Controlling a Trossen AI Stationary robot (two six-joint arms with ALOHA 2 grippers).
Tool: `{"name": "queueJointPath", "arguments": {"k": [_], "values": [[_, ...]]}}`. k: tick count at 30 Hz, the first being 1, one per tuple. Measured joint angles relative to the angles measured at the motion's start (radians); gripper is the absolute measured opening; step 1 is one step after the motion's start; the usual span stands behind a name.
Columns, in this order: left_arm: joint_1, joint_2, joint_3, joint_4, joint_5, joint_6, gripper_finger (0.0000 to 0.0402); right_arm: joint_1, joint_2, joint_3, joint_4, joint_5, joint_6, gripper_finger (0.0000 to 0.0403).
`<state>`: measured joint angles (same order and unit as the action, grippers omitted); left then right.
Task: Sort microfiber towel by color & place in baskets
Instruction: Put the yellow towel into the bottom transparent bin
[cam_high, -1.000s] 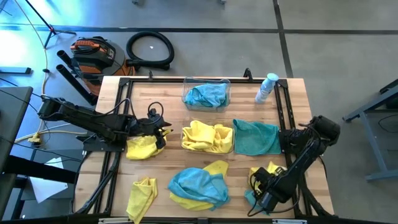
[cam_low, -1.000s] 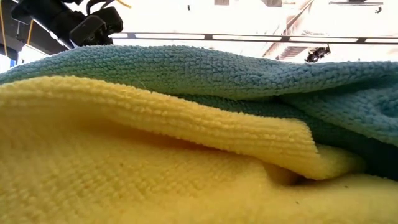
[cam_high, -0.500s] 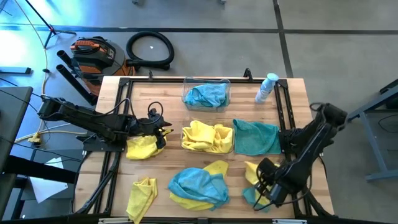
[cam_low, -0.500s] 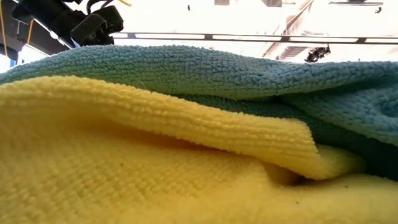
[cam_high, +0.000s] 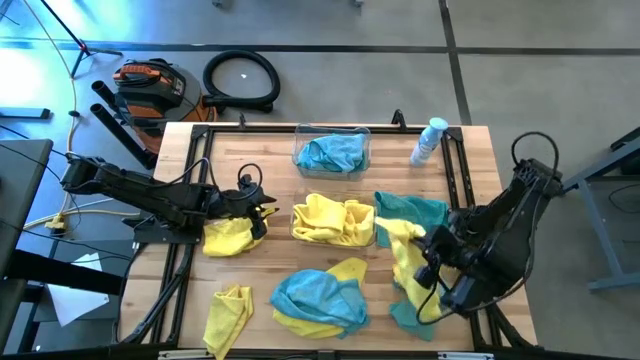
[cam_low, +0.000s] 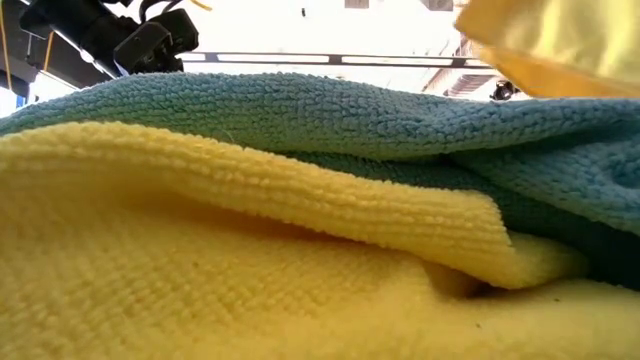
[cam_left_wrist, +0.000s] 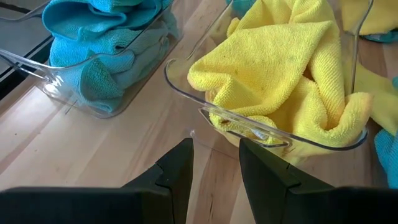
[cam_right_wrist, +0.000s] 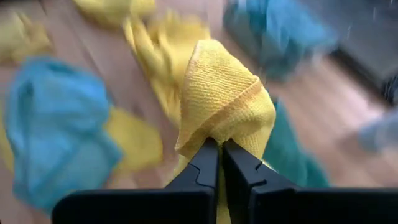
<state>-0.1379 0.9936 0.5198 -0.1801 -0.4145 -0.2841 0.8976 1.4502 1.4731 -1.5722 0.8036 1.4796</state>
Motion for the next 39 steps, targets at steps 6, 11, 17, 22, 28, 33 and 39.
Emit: {"name": "queueJointPath", "arguments": {"k": [6,11,17,22,28,33,39], "values": [[0.000,0.000,0.000,0.018,0.000,0.007,0.0116,-0.116,0.000,0.202,0.015,0.179,-0.304,0.0001],[0.000,0.000,0.000,0.021,0.000,0.007,0.0116,-0.204,-0.001,0.373,0.080,0.278,-0.582,0.0001],[0.000,0.000,0.000,0.021,0.000,0.025,0.0116,-0.299,-0.002,0.480,0.306,0.329,-0.946,0.0001],[0.000,0.000,0.000,0.021,0.000,0.026,0.0116,-0.395,0.003,0.469,0.438,0.293,-1.125,0.0001],[0.000,0.000,0.000,0.021,0.000,0.026,0.0116,-0.512,0.038,0.468,0.499,0.161,-1.166,0.0000],[0.000,0.000,0.000,0.020,0.000,0.026,0.0116,-0.569,0.057,0.467,0.607,0.079,-1.264,0.0000],[0.000,0.000,0.000,0.020,0.000,0.026,0.0116,-0.615,0.068,0.467,0.710,-0.004,-1.325,0.0000]]}}
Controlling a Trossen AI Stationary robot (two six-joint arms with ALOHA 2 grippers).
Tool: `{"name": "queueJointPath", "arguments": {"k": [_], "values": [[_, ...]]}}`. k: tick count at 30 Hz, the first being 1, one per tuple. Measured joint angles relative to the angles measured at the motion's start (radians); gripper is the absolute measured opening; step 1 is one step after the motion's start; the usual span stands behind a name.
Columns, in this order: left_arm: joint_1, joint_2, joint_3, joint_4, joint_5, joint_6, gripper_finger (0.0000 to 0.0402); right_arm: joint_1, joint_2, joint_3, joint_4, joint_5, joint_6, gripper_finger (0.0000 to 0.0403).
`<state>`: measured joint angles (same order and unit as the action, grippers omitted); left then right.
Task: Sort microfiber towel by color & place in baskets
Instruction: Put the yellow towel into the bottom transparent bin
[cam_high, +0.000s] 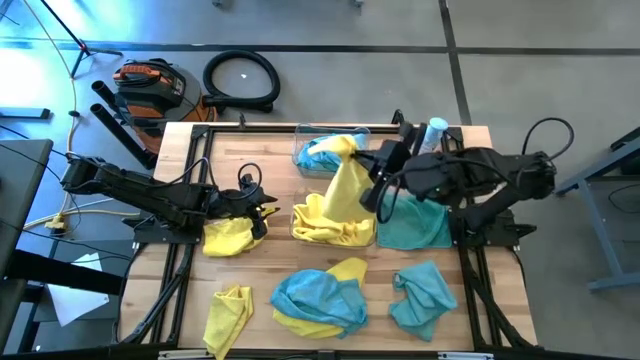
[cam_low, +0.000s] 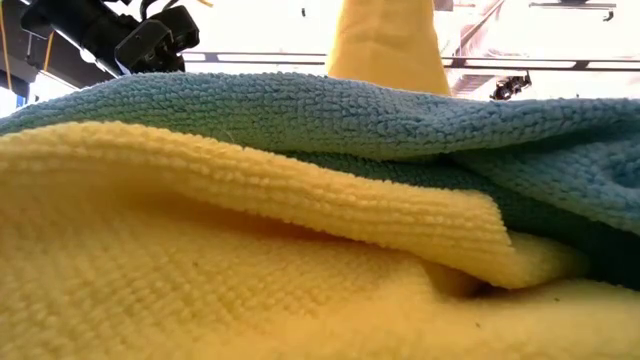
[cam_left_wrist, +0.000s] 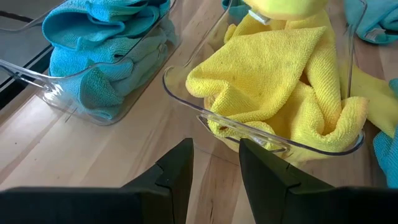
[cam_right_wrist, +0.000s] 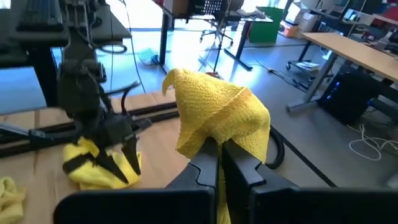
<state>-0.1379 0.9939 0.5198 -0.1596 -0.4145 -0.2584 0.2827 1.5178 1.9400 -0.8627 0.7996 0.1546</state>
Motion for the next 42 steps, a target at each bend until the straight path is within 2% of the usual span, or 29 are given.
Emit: {"name": "queueJointPath", "arguments": {"k": [10,12,20,23,29,32,37,42], "values": [[0.000,0.000,0.000,0.000,0.000,0.000,0.0116,-0.037,0.061,0.000,-0.007,-0.072,0.001,0.0000],[0.000,0.000,0.000,0.000,0.000,0.000,0.0116,-0.043,0.079,0.000,-0.082,-0.081,0.042,0.0000],[0.000,0.000,0.000,-0.001,0.000,0.000,0.0116,-0.029,0.206,0.000,-0.581,-0.086,0.356,0.0000],[0.000,0.000,0.000,-0.001,0.000,0.000,0.0116,-0.015,0.263,0.000,-0.641,-0.125,0.404,0.0000],[0.000,0.000,0.000,0.000,0.000,-0.001,0.0116,-0.015,0.389,-0.001,-0.588,-0.302,0.323,0.0000],[0.000,0.000,0.000,-0.001,0.000,-0.011,0.0116,-0.041,0.417,-0.051,-0.519,-0.389,0.269,0.0000],[0.000,0.000,0.000,-0.005,0.021,-0.019,0.0116,-0.097,0.353,-0.274,-0.284,-0.490,0.208,0.0000],[0.000,0.000,0.000,-0.011,0.022,-0.019,0.0116,-0.170,0.225,-0.560,0.072,-0.626,0.185,0.0000]]}}
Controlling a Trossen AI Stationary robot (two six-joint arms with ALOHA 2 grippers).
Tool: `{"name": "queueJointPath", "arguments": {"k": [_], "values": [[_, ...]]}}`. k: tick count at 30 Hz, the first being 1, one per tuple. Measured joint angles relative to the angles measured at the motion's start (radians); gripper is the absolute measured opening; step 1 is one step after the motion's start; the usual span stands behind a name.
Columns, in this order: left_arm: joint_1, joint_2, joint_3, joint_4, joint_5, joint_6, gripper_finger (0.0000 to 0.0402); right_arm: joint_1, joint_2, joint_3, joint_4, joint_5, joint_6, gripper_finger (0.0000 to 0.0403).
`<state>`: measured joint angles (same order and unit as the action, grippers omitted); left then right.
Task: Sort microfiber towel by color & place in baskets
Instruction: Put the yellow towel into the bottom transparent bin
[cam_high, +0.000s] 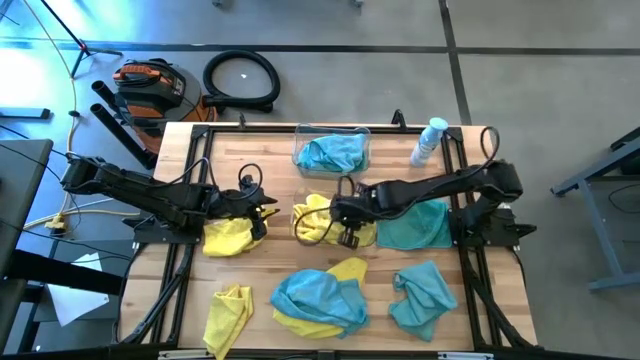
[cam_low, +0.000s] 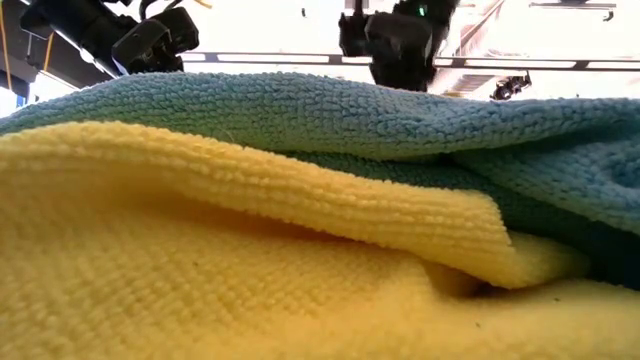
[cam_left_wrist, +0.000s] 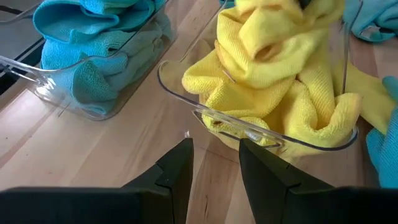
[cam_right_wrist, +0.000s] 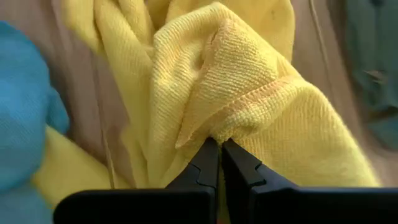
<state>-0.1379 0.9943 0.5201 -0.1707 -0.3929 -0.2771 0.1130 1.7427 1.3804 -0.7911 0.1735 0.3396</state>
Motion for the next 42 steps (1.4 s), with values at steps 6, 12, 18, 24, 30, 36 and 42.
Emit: {"name": "queueJointPath", "arguments": {"k": [6,12,18,24,30,36,42], "values": [[0.000,0.000,0.000,0.004,0.000,0.000,0.0116,-0.084,-0.048,-0.260,0.332,-0.167,0.022,0.0000],[0.000,0.000,0.000,0.003,0.000,-0.008,0.0116,-0.113,-0.023,-0.357,0.415,-0.200,0.018,0.0000],[0.000,0.000,0.000,0.004,0.000,-0.008,0.0116,-0.113,-0.022,-0.374,0.422,-0.126,0.018,0.0012],[0.000,0.000,0.000,0.003,0.000,-0.008,0.0116,-0.112,-0.021,-0.353,0.414,-0.125,0.008,0.0076],[0.000,0.000,0.000,0.002,0.001,-0.009,0.0116,-0.112,-0.055,-0.280,0.329,-0.127,-0.009,0.0122],[0.000,0.000,0.000,0.000,0.000,-0.026,0.0116,-0.104,-0.170,-0.230,0.257,-0.126,-0.027,0.0126],[0.000,0.000,0.000,0.000,0.000,-0.031,0.0116,-0.068,-0.321,-0.232,0.150,-0.077,0.000,0.0126]]}}
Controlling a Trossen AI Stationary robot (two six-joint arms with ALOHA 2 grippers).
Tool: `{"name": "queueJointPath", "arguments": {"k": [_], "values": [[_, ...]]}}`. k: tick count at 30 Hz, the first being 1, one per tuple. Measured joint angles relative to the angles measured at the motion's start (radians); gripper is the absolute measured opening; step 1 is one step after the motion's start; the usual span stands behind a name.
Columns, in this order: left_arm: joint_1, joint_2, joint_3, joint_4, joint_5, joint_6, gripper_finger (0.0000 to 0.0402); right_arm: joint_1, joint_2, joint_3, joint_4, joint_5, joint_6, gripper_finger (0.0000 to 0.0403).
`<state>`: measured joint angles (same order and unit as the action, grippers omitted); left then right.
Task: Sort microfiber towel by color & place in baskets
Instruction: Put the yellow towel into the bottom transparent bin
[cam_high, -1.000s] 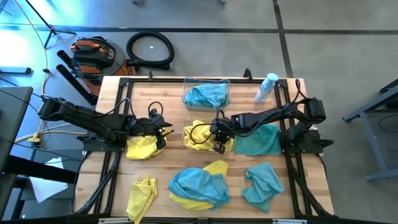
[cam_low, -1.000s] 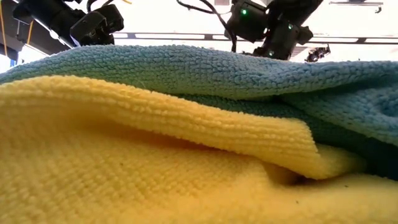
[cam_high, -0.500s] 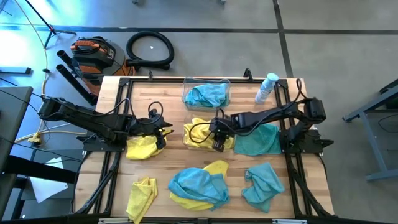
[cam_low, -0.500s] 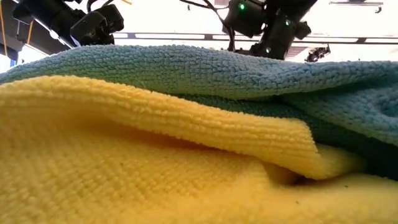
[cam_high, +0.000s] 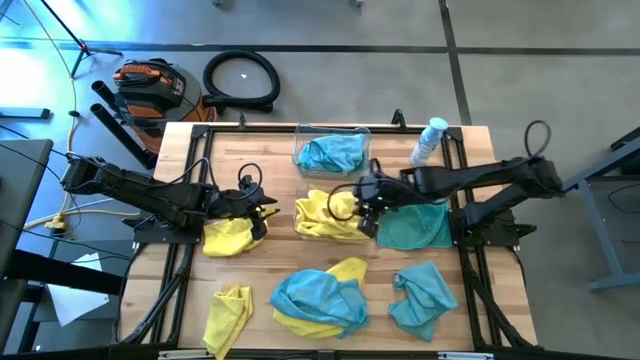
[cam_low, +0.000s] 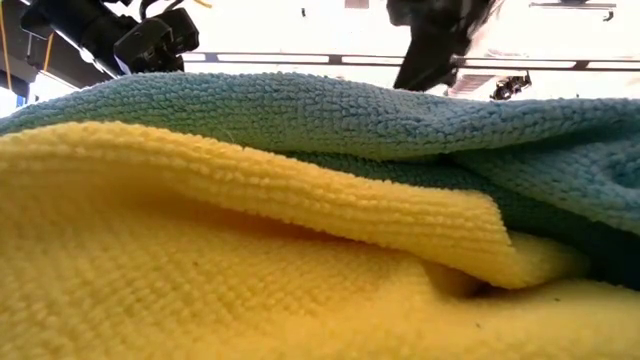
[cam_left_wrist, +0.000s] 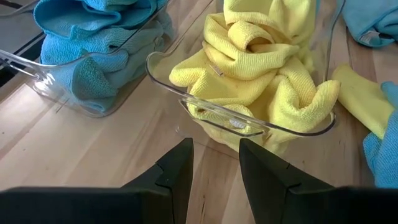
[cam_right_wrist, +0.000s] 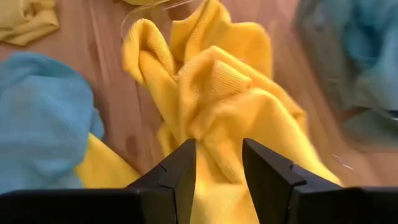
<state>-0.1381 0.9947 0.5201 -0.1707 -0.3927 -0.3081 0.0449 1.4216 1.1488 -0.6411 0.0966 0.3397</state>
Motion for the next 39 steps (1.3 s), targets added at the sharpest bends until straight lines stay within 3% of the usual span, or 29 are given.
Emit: {"name": "queueJointPath", "arguments": {"k": [10,20,24,31,35,39], "values": [[0.000,0.000,0.000,0.004,0.000,-0.004,0.0116,0.233,-0.089,-0.009,-0.241,0.327,0.125,0.0126],[0.000,0.000,0.001,-0.001,-0.010,-0.002,0.0116,0.497,-0.187,-0.309,-0.127,0.381,0.481,0.0126],[0.000,0.000,0.071,-0.150,-0.021,-0.015,0.0114,0.598,-0.265,-0.413,-0.125,0.497,0.648,0.0126],[-0.002,-0.001,0.211,-0.493,0.012,-0.229,0.0104,0.714,-0.398,-0.567,-0.123,0.694,0.877,0.0126],[-0.002,0.000,0.206,-0.671,0.098,-0.432,0.0104,0.714,-0.429,-0.626,-0.120,0.745,0.969,0.0126],[-0.022,0.005,0.124,-0.701,0.137,-0.589,0.0104,0.713,-0.428,-0.642,-0.120,0.754,1.005,0.0126]]}}
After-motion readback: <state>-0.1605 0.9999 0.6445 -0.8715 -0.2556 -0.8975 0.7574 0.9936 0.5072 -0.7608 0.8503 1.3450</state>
